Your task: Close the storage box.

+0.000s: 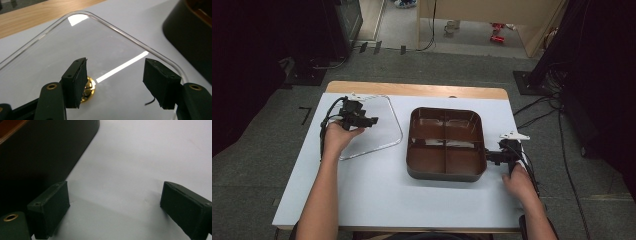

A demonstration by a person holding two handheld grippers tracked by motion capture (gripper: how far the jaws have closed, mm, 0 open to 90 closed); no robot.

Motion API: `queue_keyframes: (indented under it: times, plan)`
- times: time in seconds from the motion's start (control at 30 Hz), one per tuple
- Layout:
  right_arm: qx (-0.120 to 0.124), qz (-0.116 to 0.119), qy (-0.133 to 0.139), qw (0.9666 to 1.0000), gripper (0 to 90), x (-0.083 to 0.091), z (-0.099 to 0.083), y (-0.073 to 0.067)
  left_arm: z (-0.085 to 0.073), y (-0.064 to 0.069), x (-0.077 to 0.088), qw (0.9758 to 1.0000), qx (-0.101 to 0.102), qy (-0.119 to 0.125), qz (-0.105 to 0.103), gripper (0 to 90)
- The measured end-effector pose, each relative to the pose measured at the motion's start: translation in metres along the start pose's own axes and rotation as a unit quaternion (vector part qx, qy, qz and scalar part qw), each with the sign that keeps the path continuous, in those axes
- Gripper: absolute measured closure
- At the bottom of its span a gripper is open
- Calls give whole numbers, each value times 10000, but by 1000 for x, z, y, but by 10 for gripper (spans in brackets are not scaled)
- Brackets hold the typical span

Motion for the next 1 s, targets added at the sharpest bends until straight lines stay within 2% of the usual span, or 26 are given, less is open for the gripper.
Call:
queue_keyframes:
  times: [0.13, 0.23, 0.37, 0.5, 0.57, 0.73, 0.83, 1.0]
  plan:
    - [0, 0, 0, 10000, 80, 0, 0, 0, -4, -12, -5, 9999, 157, -12, 69, 359]
    - [0, 1, -1, 10000, 80, 0, 0, 0, -7, -18, -10, 9998, 120, -88, 134, 356]
    - [1, 0, 1, 10000, 80, 0, 0, 0, -12, -24, -17, 9995, 171, -144, 236, 360]
    - [2, 0, -1, 10000, 80, 0, 0, 0, -19, -28, -20, 9991, 188, -198, 334, 414]
    - [2, -1, 0, 10000, 80, 0, 0, 0, -21, -30, -21, 9990, 226, -242, 304, 457]
    - [4, -2, 0, 10000, 80, 0, 0, 0, -24, -31, -21, 9992, 200, -193, 302, 537]
    - [5, -3, -1, 10000, 80, 0, 0, 0, -26, -28, -22, 9993, 73, -122, 344, 584]
    - [7, -3, 1, 10000, 80, 0, 0, 0, -25, -26, -21, 9989, 7, -161, 447, 592]
Point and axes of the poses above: each handheld gripper's, and its own axes: x roughly backward along the jaws, z roughly out of its top, y roughly to its right, the point moved 2 cm from there along -x, roughly forward along the jaws, and after that the axes turned 12 degrees about x, right-handed, at the moved point
